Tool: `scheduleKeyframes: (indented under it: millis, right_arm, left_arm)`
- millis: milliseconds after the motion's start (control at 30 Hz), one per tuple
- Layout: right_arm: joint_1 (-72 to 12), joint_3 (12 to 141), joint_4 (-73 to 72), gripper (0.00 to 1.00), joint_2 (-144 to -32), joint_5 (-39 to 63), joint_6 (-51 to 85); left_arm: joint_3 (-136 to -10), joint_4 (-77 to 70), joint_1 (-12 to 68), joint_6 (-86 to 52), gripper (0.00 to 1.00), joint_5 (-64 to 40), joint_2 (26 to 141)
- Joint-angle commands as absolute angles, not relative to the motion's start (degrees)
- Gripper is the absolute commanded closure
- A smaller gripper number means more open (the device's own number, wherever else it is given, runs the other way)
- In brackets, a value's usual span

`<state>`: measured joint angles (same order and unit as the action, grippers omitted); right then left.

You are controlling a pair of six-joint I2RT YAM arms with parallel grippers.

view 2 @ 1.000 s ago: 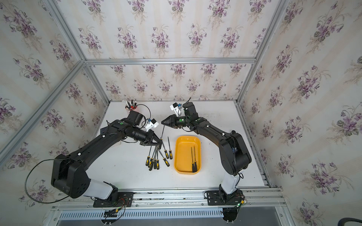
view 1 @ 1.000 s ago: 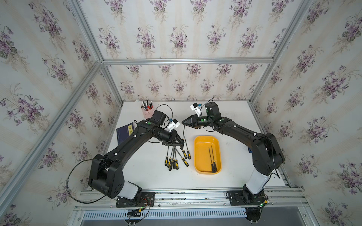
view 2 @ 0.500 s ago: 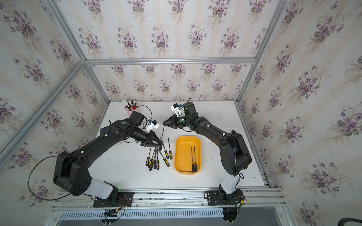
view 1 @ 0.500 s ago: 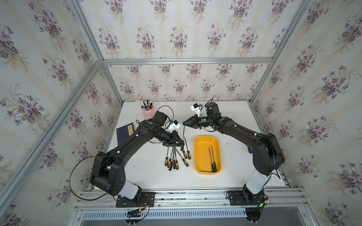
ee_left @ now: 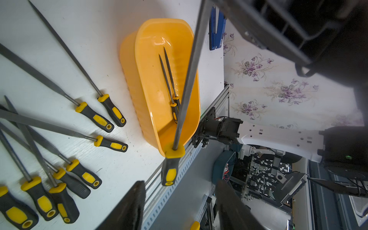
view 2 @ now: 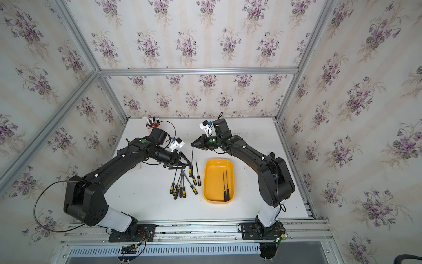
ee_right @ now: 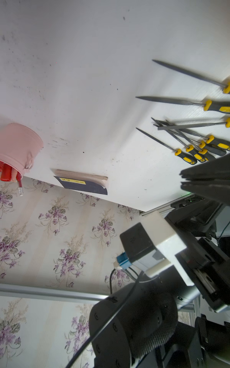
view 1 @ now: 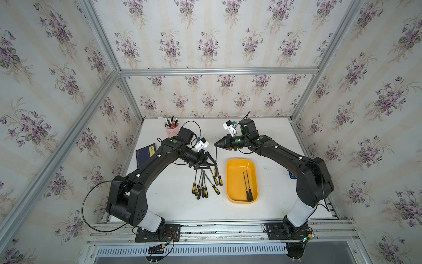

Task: Put the file tool into the storage box
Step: Place the file tool in the storage box.

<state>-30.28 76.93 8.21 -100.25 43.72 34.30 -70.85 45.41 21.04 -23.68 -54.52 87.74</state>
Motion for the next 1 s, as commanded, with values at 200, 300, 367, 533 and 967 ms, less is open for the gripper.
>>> scheduleKeyframes:
  millis: [200,300,367,533,967]
  right_arm:
    - [-28.92,85.21,39.1,1.0,-102.25,21.41,25.12]
    - [-28.66,83.42,41.1,1.0,-101.32,18.37,24.7]
    - [-28.35,81.74,41.16,1.0,-100.5,17.24,24.87]
    - [-27.21,78.42,41.07,1.0,-99.32,14.45,24.31]
    - [-26.71,71.09,40.24,1.0,-100.68,13.85,21.18]
  left_arm:
    - [-73.79,50.92,16.37,-20.3,0.21,-49.85,87.13]
    - [-74.79,51.24,16.38,-19.64,0.2,-49.03,88.1]
    - [-74.97,51.08,16.43,-19.6,0.19,-48.4,88.49]
    - [-74.55,50.59,16.37,-19.73,0.19,-47.46,89.4]
    - [-71.9,48.48,16.4,-20.17,0.18,-46.67,90.09]
